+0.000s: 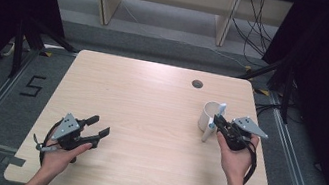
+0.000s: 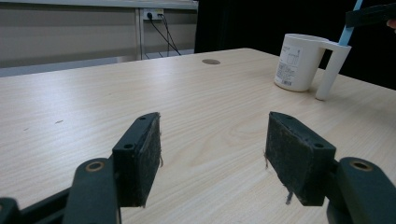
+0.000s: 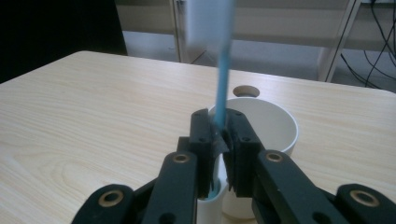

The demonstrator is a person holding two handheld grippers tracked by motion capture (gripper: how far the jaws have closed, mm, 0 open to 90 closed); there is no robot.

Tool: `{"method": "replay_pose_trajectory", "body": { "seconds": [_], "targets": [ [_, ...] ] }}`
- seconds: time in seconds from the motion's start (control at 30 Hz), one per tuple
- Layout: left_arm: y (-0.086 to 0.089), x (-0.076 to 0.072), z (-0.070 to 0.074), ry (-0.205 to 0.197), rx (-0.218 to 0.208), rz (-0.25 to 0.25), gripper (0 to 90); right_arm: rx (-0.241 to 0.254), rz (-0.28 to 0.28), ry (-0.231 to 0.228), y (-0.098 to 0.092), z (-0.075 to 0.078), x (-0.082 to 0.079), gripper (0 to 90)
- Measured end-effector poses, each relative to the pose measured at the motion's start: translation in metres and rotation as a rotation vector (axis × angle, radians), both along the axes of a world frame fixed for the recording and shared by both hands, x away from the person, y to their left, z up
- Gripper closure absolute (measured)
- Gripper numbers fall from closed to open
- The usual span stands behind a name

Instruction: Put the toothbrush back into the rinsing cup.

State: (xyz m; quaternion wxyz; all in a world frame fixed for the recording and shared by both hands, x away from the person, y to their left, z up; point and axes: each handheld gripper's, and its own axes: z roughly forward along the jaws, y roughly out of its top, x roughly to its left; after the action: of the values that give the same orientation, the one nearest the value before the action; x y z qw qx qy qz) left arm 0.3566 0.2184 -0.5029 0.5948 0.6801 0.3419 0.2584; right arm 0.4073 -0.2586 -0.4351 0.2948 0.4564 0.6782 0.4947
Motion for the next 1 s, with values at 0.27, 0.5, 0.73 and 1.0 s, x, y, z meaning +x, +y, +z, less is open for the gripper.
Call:
{"method": "replay_pose_trajectory", "body": {
  "seconds": [0.27,0.5,0.73,1.0],
  "targets": [
    [0.0,0.001,-0.001,0.014,-0.04,0.003,35.2,0.004,-0.005,0.025,0.004,0.0,0.001,81.7],
    [0.004,0.001,-0.001,0.006,-0.008,0.008,35.2,0.0,-0.024,0.037,0.005,-0.005,-0.002,65.0],
    [0.003,0.002,-0.002,0.005,-0.03,0.007,35.2,-0.02,-0.013,0.045,0.002,-0.007,-0.009,49.6],
    [0.004,0.002,-0.002,0.008,-0.004,0.012,35.2,-0.023,0.011,0.062,-0.008,-0.012,-0.027,47.8]
  ]
}}
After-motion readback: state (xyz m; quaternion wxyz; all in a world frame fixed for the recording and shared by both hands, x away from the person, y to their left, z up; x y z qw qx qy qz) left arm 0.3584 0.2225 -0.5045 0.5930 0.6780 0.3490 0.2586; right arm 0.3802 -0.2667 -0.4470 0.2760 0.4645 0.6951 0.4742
